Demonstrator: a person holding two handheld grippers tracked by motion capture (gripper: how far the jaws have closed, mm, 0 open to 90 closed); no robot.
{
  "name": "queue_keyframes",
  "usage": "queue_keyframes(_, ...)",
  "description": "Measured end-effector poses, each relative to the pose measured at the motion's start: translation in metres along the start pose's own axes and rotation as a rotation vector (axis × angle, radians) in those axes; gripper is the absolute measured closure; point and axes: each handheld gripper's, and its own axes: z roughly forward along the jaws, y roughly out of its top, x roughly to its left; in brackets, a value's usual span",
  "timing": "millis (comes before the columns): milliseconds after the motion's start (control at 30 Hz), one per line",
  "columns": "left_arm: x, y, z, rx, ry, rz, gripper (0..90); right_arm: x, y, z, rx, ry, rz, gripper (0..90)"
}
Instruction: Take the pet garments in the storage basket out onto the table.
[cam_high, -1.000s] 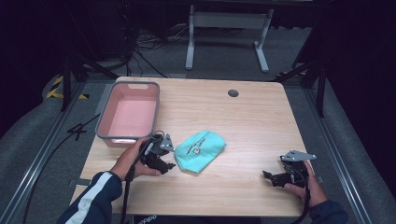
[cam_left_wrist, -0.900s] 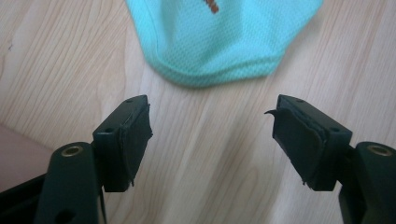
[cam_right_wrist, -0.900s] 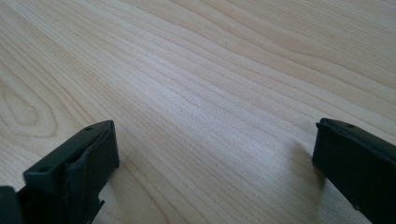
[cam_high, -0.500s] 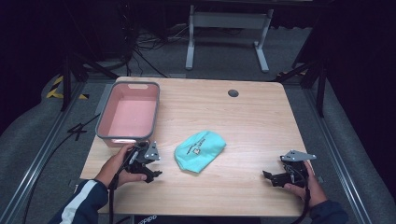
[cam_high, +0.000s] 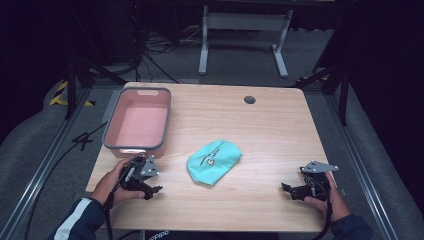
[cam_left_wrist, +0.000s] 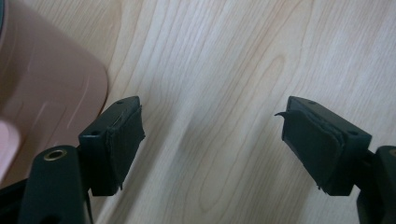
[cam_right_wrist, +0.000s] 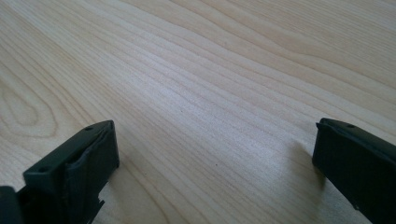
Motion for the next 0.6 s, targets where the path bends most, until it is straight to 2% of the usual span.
queue_keyframes(200, 0.002, -0.015, -0.002, -0.021, 0.012, -0.024, 20.9, 0.000, 0.000, 0.000, 0.000, 0.000, 0.000, 0.7)
queue_keyframes(233, 0.003, -0.023, -0.003, -0.042, 0.012, -0.045, 20.7, 0.000, 0.000, 0.000, 0.000, 0.000, 0.000, 0.7)
queue_keyframes(367, 0.005, -0.032, -0.004, -0.072, 0.011, -0.078, 19.5, 0.000, 0.000, 0.000, 0.000, 0.000, 0.000, 0.7)
queue_keyframes(400, 0.007, -0.039, -0.004, -0.096, -0.001, -0.106, 19.6, 0.000, 0.000, 0.000, 0.000, 0.000, 0.000, 0.7)
queue_keyframes(600, 0.011, -0.057, -0.003, -0.147, -0.020, -0.160, 19.3, 0.000, 0.000, 0.000, -0.001, 0.002, -0.002, 0.7)
